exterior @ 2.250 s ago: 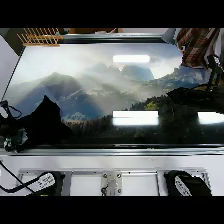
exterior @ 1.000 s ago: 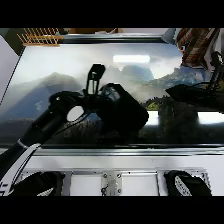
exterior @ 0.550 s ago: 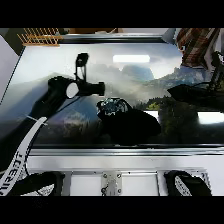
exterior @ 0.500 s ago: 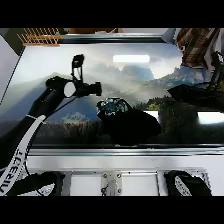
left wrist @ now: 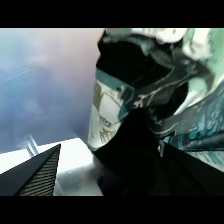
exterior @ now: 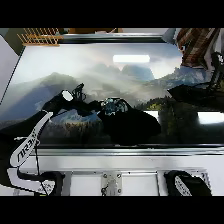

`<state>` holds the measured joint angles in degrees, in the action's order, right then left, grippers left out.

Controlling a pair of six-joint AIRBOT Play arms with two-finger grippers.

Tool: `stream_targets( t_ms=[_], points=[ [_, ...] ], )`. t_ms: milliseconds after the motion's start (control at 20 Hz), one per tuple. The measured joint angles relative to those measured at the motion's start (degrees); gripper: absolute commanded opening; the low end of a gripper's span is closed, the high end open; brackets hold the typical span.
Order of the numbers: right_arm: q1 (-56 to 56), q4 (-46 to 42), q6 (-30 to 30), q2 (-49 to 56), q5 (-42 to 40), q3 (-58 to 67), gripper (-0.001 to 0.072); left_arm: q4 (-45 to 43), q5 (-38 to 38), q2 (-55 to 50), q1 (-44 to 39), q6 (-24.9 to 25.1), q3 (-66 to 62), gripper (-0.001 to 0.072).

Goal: Fold the clothes and pants, and hang the long-sleeved shirts on hangers.

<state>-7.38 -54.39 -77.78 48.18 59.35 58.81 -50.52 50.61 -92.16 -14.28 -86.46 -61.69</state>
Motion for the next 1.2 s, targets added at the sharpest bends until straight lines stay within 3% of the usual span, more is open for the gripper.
stream_targets(
  t_ms=[150, 200, 250, 300, 350, 400, 450, 500, 600, 700, 850, 1000, 1050, 1100, 1150, 1200],
  points=[
    [0.0, 0.0, 0.0, 0.0, 0.0, 0.0, 0.0027, 2.5, 0.2, -1.8, -2.1, 2.1, -0.5, 0.0670],
    [0.0, 0.0, 0.0, 0.0, 0.3, 0.0, 0.0027, 2.9, -0.1, -2.4, -3.0, 2.6, -1.1, 0.0560],
    [0.0, -0.4, 0.0, 0.0, 0.5, 0.0, 0.0028, 3.0, -0.3, -3.0, -4.0, 2.8, -1.7, 0.0215],
    [0.0, -1.3, 0.0, 0.1, 1.2, 0.0, 0.0028, 3.1, -0.3, -3.5, -4.8, 3.0, -2.3, 0.0017],
    [0.0, -2.9, -0.5, 0.2, 2.0, -0.2, 0.0034, 3.1, -0.2, -3.7, -5.4, 3.1, -3.2, 0.0013],
    [0.0, -5.5, -2.1, 0.3, 3.0, -0.7, 0.0152, 3.3, 0.0, -3.9, -5.7, 3.4, -4.1, 0.0013],
    [0.0, -8.4, -3.9, 0.5, 3.9, -1.5, 0.0440, 3.3, 0.4, -4.0, -5.8, 3.4, -5.2, 0.0013],
    [0.0, -11.8, -6.1, 1.0, 4.9, -2.8, 0.0656, 3.3, 1.1, -3.9, -5.7, 3.4, -6.3, 0.0013],
    [0.0, -16.5, -9.7, 2.6, 5.7, -6.8, 0.0643, 3.4, 1.7, -3.3, -5.6, 3.7, -8.6, 0.0013],
    [0.5, -15.7, -10.5, 5.6, 5.0, -12.1, 0.0643, 3.5, 2.4, -2.8, -5.6, 4.4, -10.3, 0.0013],
    [3.3, -7.4, -5.7, 11.5, 1.4, -18.7, 0.0576, 3.5, 2.8, -2.5, -5.8, 4.9, -11.6, 0.0013],
    [8.2, -0.7, -1.1, 17.4, -3.1, -21.5, 0.0575, 3.5, 3.2, -2.4, -5.8, 5.1, -12.2, 0.0014],
    [9.8, 0.9, 0.0, 18.9, -4.6, -22.0, 0.0473, 3.5, 3.3, -2.4, -5.7, 5.1, -12.2, 0.0013],
    [11.1, 2.0, 0.7, 20.1, -5.8, -22.3, 0.0131, 3.5, 3.4, -2.4, -5.6, 5.1, -12.3, 0.0013],
    [11.9, 2.6, 1.4, 20.8, -6.8, -22.4, 0.0022, 3.5, 3.4, -2.3, -5.4, 5.1, -12.3, 0.0012],
    [12.4, 3.1, 1.6, 21.2, -7.5, -22.2, 0.0021, 3.1, 3.5, -2.0, -5.1, 5.1, -12.5, 0.0011]
  ],
)
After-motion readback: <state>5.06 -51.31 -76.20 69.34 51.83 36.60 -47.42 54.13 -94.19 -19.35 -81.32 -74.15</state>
